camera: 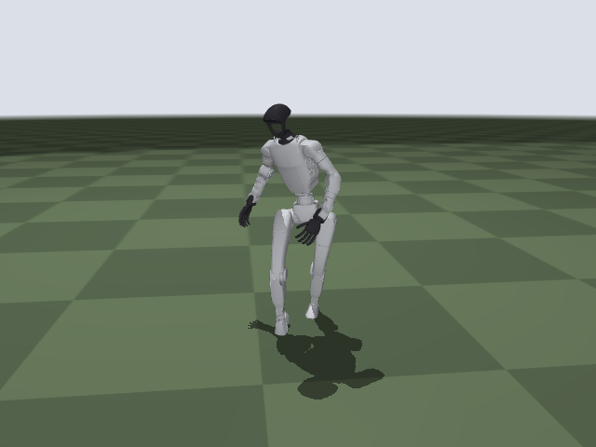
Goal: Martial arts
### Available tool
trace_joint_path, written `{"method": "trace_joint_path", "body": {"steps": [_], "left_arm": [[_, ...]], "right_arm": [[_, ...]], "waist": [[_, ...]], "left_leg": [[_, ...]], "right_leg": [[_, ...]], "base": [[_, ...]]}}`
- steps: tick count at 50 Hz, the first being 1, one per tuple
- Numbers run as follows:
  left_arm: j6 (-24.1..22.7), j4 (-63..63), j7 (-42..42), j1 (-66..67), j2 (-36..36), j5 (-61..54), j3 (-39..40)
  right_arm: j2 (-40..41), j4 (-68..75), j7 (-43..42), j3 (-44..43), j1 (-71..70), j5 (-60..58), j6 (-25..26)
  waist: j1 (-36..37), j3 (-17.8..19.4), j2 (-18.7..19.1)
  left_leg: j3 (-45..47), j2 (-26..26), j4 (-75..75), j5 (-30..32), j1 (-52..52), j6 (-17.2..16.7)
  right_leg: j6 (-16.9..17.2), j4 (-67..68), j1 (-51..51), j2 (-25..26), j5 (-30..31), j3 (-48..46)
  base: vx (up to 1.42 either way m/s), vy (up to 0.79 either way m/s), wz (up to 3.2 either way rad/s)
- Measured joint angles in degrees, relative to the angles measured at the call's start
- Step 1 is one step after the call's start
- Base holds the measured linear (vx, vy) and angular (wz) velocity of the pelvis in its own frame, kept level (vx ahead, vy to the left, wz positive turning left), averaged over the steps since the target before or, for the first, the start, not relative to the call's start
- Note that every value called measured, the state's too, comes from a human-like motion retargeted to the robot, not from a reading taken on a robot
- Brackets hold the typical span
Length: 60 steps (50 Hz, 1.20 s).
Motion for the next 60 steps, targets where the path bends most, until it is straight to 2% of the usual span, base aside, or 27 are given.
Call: {"method": "trace_joint_path", "body": {"steps": [3, 5, 7, 10, 12, 15, 17, 18, 20, 21, 22, 25, 27, 30, 33, 35, 37, 38, 40, 41, 43, 46, 50, 52, 54, 60], "left_arm": [[0.8, 5.6, -2.1, 2.7, -1.9, -1.2, 0.3], [1.2, 9.4, -3.5, 4.5, -3.4, -2.2, 0.7], [1.8, 11.6, -4.3, 6.9, -5.0, -2.7, 1.4], [3.1, 12.3, -4.3, 9.6, -6.5, -2.9, 3.0], [4.2, 12.2, -3.9, 9.6, -6.9, -2.8, 4.6], [5.2, 11.5, -2.5, 7.8, -6.6, -3.2, 6.8], [5.1, 8.9, -0.7, 7.2, -4.9, -3.3, 7.2], [4.8, 7.1, 0.2, 7.4, -3.3, -3.5, 7.1], [3.8, 2.6, 1.6, 12.1, 0.8, -3.1, 6.2], [3.2, 0.8, 1.4, 16.0, 2.6, -2.8, 5.6], [2.6, -0.6, 1.1, 19.8, 4.1, -2.6, 5.1], [1.2, -1.7, -1.0, 31.2, 4.7, -3.3, 3.8], [1.0, -0.3, -1.9, 37.8, 2.4, -4.7, 3.4], [1.8, 2.0, -1.9, 43.8, -3.9, -8.1, 1.5], [1.8, 1.4, 1.8, 45.4, -10.2, -12.0, 5.4], [0.9, -1.1, 5.1, 43.3, -12.5, -14.1, 10.7], [0.3, -4.0, 7.5, 37.7, -11.7, -14.7, 16.4], [0.0, -5.2, 8.2, 34.0, -10.4, -14.5, 18.9], [-0.1, -6.3, 8.4, 24.7, -8.5, -14.1, 20.1], [0.1, -5.6, 8.1, 21.1, -8.5, -13.9, 19.6], [0.4, -3.1, 7.4, 16.4, -9.1, -13.4, 18.2], [1.5, 3.0, 6.2, 13.9, -10.8, -13.2, 15.8], [2.9, 13.0, 4.2, 11.3, -13.0, -12.1, 12.6], [3.6, 18.1, 3.0, 9.5, -13.9, -11.0, 11.1], [4.4, 22.4, 1.8, 7.5, -14.3, -9.6, 9.6], [5.7, 27.6, -0.5, 3.2, -13.1, -6.3, 6.0]], "right_arm": [[0.6, 2.4, -0.4, -2.6, 2.3, 0.3, 0.8], [1.6, 3.6, -0.6, -4.0, 4.0, 0.3, 1.5], [3.2, 4.0, -0.6, -4.4, 5.5, 0.2, 2.0], [5.2, 3.9, -0.2, -4.1, 5.8, 0.0, 2.8], [5.6, 4.9, 1.2, -2.9, 3.1, -0.6, 3.6], [4.3, 7.7, 3.7, 1.2, -5.1, -1.6, 4.7], [1.6, 7.1, 4.0, 4.7, -11.3, -2.1, 4.7], [-0.1, 5.7, 3.9, 6.3, -14.0, -2.1, 4.5], [-3.6, 0.5, 3.7, 10.1, -15.4, -1.9, 3.4], [-5.1, -2.7, 3.6, 12.2, -14.8, -2.1, 2.9], [-6.5, -5.9, 3.6, 14.2, -14.3, -2.4, 2.4], [-8.9, -15.4, 3.3, 19.7, -13.0, -3.5, 1.8], [-10.1, -21.5, 2.5, 22.2, -12.4, -2.7, 1.4], [-13.3, -27.6, -0.5, 20.7, -9.5, -0.2, 0.6], [-13.3, -28.7, -4.2, 14.9, -4.4, 1.8, -0.2], [-10.4, -25.8, -5.4, 11.8, -1.6, 1.9, -0.1], [-4.5, -19.5, -5.1, 10.0, -1.4, 1.1, 0.2], [-1.0, -15.7, -4.6, 9.4, -2.2, 0.5, 0.4], [4.1, -8.1, -3.6, 6.0, -4.9, -0.6, 1.0], [5.5, -5.0, -3.0, 5.2, -6.0, -0.9, 1.3], [7.5, 0.0, -1.4, 5.3, -7.2, -1.5, 1.8], [9.1, 4.3, 0.6, 7.8, -6.9, -1.9, 2.3], [10.7, 7.0, 2.3, 10.1, -6.7, -1.1, 2.9], [11.5, 7.5, 2.8, 10.6, -7.6, -0.5, 2.9], [12.4, 7.3, 3.2, 11.2, -8.9, 0.2, 2.8], [13.6, 3.0, 4.0, 13.1, -11.7, 1.2, 1.4]], "waist": [[-0.8, -0.3, 0.1], [-0.5, 0.1, 1.4], [1.0, 0.3, 2.7], [4.6, 0.2, 3.0], [7.6, 0.7, 1.3], [12.5, 3.2, -2.0], [16.4, 6.4, -3.8], [18.4, 7.6, -4.8], [22.5, 9.4, -8.5], [24.0, 9.4, -11.4], [25.2, 9.4, -14.5], [26.1, 9.4, -24.6], [25.2, 9.4, -29.9], [23.4, 9.4, -31.5], [22.5, 9.4, -31.5], [22.3, 9.4, -31.5], [22.1, 9.4, -31.4], [21.9, 9.4, -31.2], [22.0, 9.4, -25.8], [22.4, 9.3, -23.2], [23.2, 8.3, -18.8], [22.7, 3.7, -12.2], [20.7, -0.9, -5.1], [19.2, -1.8, -4.0], [17.8, -2.3, -3.6], [14.7, -2.9, -3.5]], "left_leg": [[0.1, 0.3, 10.5, -0.6, -3.1, 0.0], [0.6, 2.7, 25.1, 3.3, -8.5, -2.4], [1.2, 6.0, 44.1, 8.1, -16.3, -3.3], [1.5, 9.4, 74.1, 13.5, -30.5, -1.0], [1.5, 9.0, 92.7, 15.0, -42.3, 1.4], [2.2, 4.4, 114.7, 17.5, -64.7, 1.8], [4.3, 2.3, 123.3, 18.7, -80.2, 1.1], [5.5, 2.2, 126.2, 18.7, -87.4, 0.9], [7.8, 4.9, 130.0, 15.3, -94.1, 1.9], [9.4, 7.1, 130.6, 12.7, -94.1, 2.8], [11.0, 9.2, 130.8, 10.8, -94.1, 3.6], [14.0, 13.8, 129.5, 10.2, -94.1, 3.8], [12.1, 16.6, 129.0, 12.0, -94.1, 1.8], [8.8, 20.4, 129.6, 13.3, -94.1, -0.7], [5.1, 21.3, 125.0, 15.6, -94.1, -3.3], [2.6, 18.9, 117.8, 19.0, -94.1, -5.1], [0.2, 13.5, 108.1, 23.6, -94.1, -7.0], [-1.0, 10.3, 102.8, 26.0, -94.1, -8.1], [-5.0, 4.2, 92.8, 29.9, -93.9, -10.3], [-6.7, 2.8, 88.0, 30.2, -89.9, -11.4], [-9.8, 1.7, 78.4, 29.6, -79.6, -13.8], [-13.4, 4.7, 64.9, 26.0, -65.5, -15.3], [-12.7, 10.1, 47.9, 18.1, -51.1, -13.2], [-10.2, 10.6, 41.4, 14.1, -46.0, -11.0], [-8.0, 10.7, 36.6, 11.0, -42.8, -9.2], [-6.0, 8.5, 29.6, 10.9, -38.4, -8.5]], "right_leg": [[-1.2, 2.0, 1.7, 1.4, -2.1, -0.4], [-3.0, 2.1, 3.6, 3.9, -3.5, -2.3], [-5.8, 2.6, 5.0, 6.8, -6.1, -3.8], [-8.8, 4.1, 6.8, 10.4, -12.8, -3.4], [-10.4, 6.0, 7.9, 10.9, -18.7, -1.7], [-11.8, 9.7, 10.8, 9.8, -27.2, 1.0], [-11.9, 11.0, 15.7, 8.7, -31.3, 2.8], [-11.8, 10.7, 18.7, 7.4, -32.4, 3.6], [-13.0, 8.2, 28.4, 1.4, -33.0, 4.0], [-11.7, 5.9, 33.9, -2.3, -29.4, 4.5], [-9.7, 3.6, 39.1, -5.8, -25.0, 5.4], [0.0, -1.2, 49.8, -14.3, -6.5, 9.7], [0.0, -1.6, 53.8, -17.7, -0.8, 8.9], [0.0, -3.0, 59.3, -20.8, -5.0, 10.5], [0.0, -3.7, 60.9, -23.4, -15.9, 13.5], [0.0, -3.0, 57.6, -24.0, -19.2, 14.2], [0.0, -1.7, 50.8, -22.1, -17.7, 13.8], [0.0, -1.0, 46.1, -20.2, -15.6, 13.3], [0.0, -0.3, 35.3, -14.1, -9.5, 11.2], [0.0, -0.7, 31.8, -12.1, -5.9, 10.3], [0.0, -2.0, 27.4, -8.0, 0.4, 8.9], [0.0, -4.9, 23.3, -1.9, 5.5, 7.2], [0.0, -6.9, 20.9, 2.0, 3.6, 4.8], [0.0, -5.6, 19.9, 0.9, 1.2, 3.5], [0.0, -3.2, 18.0, -0.3, 1.2, 2.0], [0.0, 2.2, 11.7, -2.1, -1.6, -0.4]], "base": [[0.31, -0.08, -0.14], [0.30, -0.10, -0.38], [0.28, -0.09, -0.53], [0.29, -0.07, -0.46], [0.27, -0.08, -0.28], [0.25, -0.08, -0.32], [0.28, -0.03, -0.72], [0.33, -0.01, -1.09], [0.38, 0.00, -1.54], [0.40, 0.01, -1.75], [0.40, 0.02, -1.64], [0.37, 0.00, -1.53], [0.33, -0.05, -1.53], [0.28, 0.15, -1.13], [0.25, 0.29, -0.32], [0.21, 0.28, 0.71], [0.18, 0.23, 1.78], [0.16, 0.21, 2.38], [0.16, 0.20, 2.35], [0.17, 0.19, 1.49], [0.20, 0.17, 0.59], [0.23, 0.22, 0.30], [0.23, 0.33, 0.34], [0.24, 0.33, 0.46], [0.25, 0.27, 0.44], [0.25, 0.20, 0.35]]}}
